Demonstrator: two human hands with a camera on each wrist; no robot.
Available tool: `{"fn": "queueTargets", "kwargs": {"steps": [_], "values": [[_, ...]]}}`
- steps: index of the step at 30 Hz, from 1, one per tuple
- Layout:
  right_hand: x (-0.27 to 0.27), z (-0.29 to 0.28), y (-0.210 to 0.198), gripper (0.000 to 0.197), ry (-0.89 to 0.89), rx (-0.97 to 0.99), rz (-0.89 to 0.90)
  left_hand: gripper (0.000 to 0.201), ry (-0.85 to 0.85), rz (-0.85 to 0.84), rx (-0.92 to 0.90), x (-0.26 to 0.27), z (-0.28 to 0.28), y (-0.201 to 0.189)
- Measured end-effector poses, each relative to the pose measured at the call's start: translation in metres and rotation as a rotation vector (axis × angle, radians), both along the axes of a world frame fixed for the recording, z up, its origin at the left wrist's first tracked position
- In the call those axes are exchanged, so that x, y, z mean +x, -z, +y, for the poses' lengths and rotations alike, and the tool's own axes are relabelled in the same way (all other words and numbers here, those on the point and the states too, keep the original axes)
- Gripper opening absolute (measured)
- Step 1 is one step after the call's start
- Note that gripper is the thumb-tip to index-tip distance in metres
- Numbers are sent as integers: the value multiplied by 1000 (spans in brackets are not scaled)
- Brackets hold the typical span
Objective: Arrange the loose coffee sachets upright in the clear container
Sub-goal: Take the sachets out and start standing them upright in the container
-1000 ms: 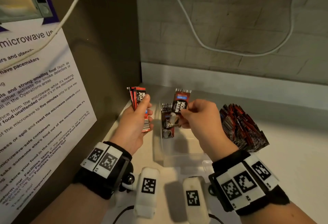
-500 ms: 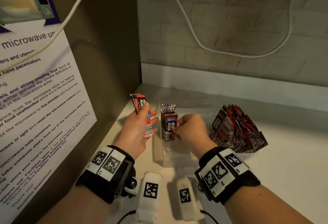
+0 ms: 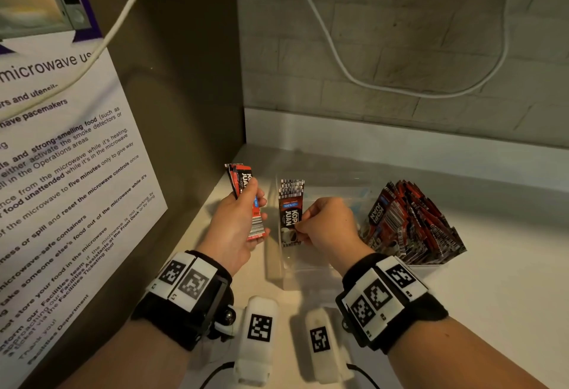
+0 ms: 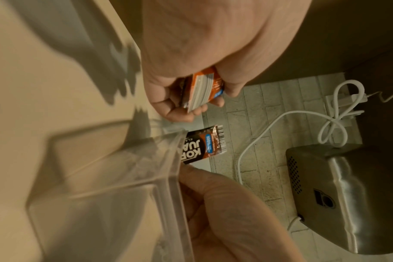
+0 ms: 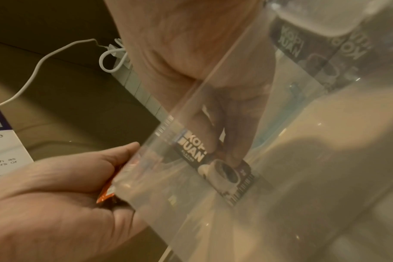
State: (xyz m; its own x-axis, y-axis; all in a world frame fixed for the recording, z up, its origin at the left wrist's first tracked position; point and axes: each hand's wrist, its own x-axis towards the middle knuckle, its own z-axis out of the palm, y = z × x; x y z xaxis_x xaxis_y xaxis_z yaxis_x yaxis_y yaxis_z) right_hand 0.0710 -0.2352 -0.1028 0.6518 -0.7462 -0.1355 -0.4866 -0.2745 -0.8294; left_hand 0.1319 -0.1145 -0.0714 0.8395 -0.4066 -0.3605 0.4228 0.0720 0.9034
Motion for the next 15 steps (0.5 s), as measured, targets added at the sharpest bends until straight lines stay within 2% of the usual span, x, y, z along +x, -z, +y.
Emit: {"fn": "queueTargets", "kwargs": {"steps": [15], "values": [[-4,-2,-4,22,1,-38,0,21,-52,-5,-49,7,3,0]]}}
